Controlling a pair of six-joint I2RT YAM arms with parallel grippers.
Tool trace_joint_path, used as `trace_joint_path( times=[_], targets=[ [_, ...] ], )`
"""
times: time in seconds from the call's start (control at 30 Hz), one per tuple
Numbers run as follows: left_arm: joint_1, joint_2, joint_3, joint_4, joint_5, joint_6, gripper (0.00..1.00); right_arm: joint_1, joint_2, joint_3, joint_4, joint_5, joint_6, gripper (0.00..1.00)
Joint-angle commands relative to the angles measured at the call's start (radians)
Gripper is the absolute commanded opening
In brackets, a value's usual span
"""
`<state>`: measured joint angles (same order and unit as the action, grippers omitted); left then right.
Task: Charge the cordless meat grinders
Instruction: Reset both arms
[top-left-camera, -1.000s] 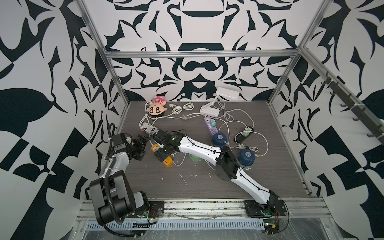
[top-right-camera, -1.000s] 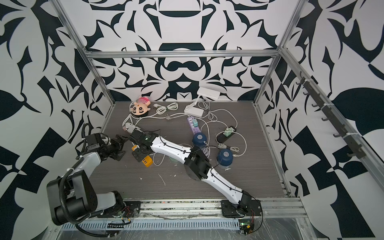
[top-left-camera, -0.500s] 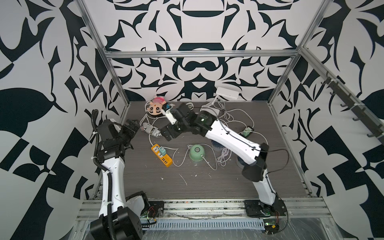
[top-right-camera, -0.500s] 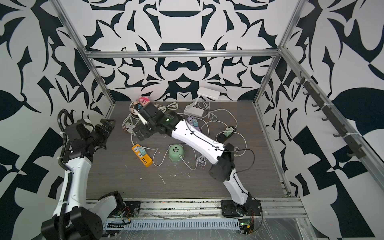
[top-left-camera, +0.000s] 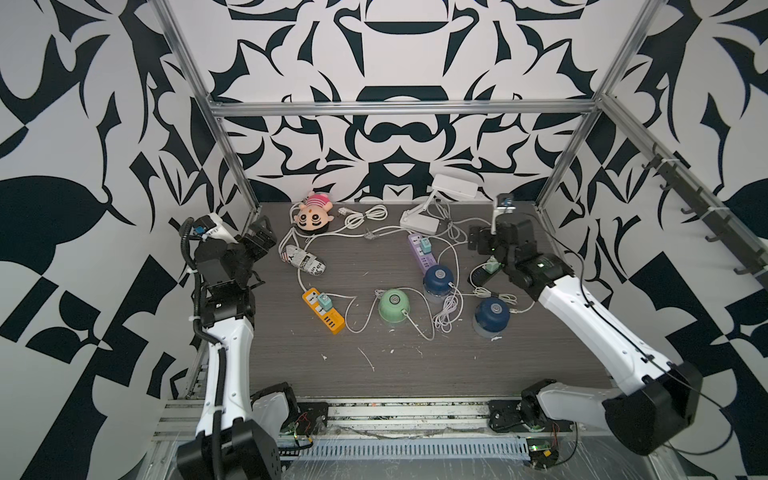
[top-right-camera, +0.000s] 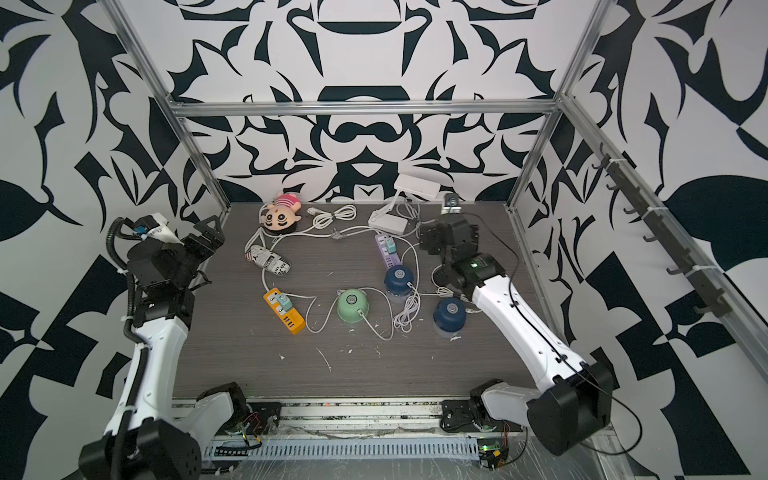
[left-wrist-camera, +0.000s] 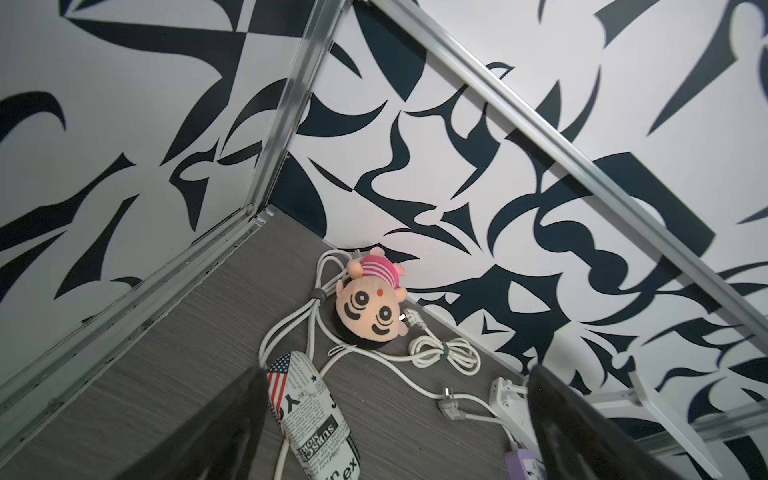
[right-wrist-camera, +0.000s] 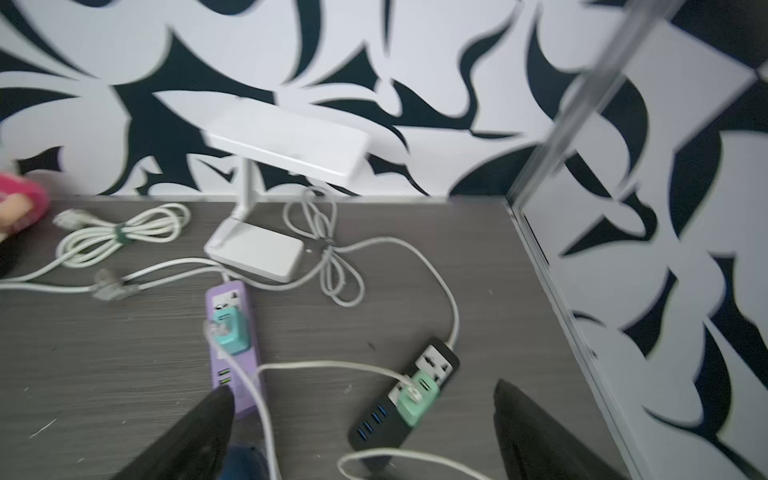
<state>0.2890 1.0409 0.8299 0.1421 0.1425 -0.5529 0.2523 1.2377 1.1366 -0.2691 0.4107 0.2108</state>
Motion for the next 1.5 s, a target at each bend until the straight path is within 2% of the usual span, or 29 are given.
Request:
trace_joint_path(
  times=[0.0,0.07,0.13,0.23,0.37,0.4,0.47,0.53,0.73,0.8,0.9,1.0,1.1,1.27,1.33,1.43,1.47],
  targets=[
    [-0.008,0.057,-0.054,0.142,-0.085,0.01,0.99,-0.237,0.045,-0.007,0.127,0.01,0.138,1.0],
    [-0.018,0.092,-0.095,0.184,-0.159,0.062,0.99,-0.371,0.09,-0.051,0.15,0.01,0.17,1.0],
    [-0.023,0.12,-0.145,0.231,-0.217,0.124,1.0,-0.418,0.123,-0.11,0.201,0.054,0.164,1.0],
    [-0.024,0.169,-0.218,0.282,-0.294,0.227,0.99,-0.435,0.176,-0.214,0.299,0.151,0.084,1.0],
    [-0.027,0.265,-0.299,0.333,-0.368,0.298,0.99,-0.431,0.236,-0.318,0.303,0.188,0.075,1.0],
    [-0.027,0.289,-0.315,0.379,-0.388,0.308,0.99,-0.425,0.239,-0.356,0.32,0.194,0.086,1.0],
    [-0.03,0.285,-0.27,0.276,-0.371,0.302,0.99,-0.4,0.231,-0.438,0.404,0.197,0.092,1.0],
    [-0.039,0.306,-0.283,0.346,-0.346,0.304,0.99,-0.359,0.215,-0.504,0.492,0.184,0.079,1.0],
    [-0.074,0.279,-0.31,0.369,-0.352,0.4,0.99,-0.179,0.206,-0.586,0.714,0.148,-0.051,1.0],
    [-0.074,0.272,-0.314,0.363,-0.334,0.405,0.99,-0.152,0.252,-0.585,0.753,0.145,-0.072,1.0],
    [-0.077,0.277,-0.3,0.263,-0.325,0.406,0.99,-0.141,0.278,-0.573,0.751,0.143,-0.073,1.0],
    [-0.099,0.318,-0.329,0.273,-0.357,0.407,0.99,-0.142,0.291,-0.631,0.896,0.098,-0.096,1.0],
    [-0.118,0.347,-0.379,0.426,-0.3,0.404,0.99,-0.141,0.28,-0.68,0.975,0.049,-0.121,1.0],
    [-0.123,0.361,-0.379,0.457,-0.251,0.379,0.99,-0.142,0.29,-0.781,1.156,-0.06,-0.168,1.0],
    [-0.124,0.373,-0.458,0.637,-0.177,0.361,0.99,-0.131,0.347,-0.824,1.317,-0.084,-0.206,1.0],
    [-0.179,0.546,-0.566,1.039,-0.205,0.422,0.99,-0.122,0.329,-0.799,1.242,-0.03,-0.174,1.0],
    [-0.185,0.558,-0.559,1.05,-0.222,0.423,1.0,-0.122,0.34,-0.81,1.284,-0.019,-0.191,1.0]
  ],
)
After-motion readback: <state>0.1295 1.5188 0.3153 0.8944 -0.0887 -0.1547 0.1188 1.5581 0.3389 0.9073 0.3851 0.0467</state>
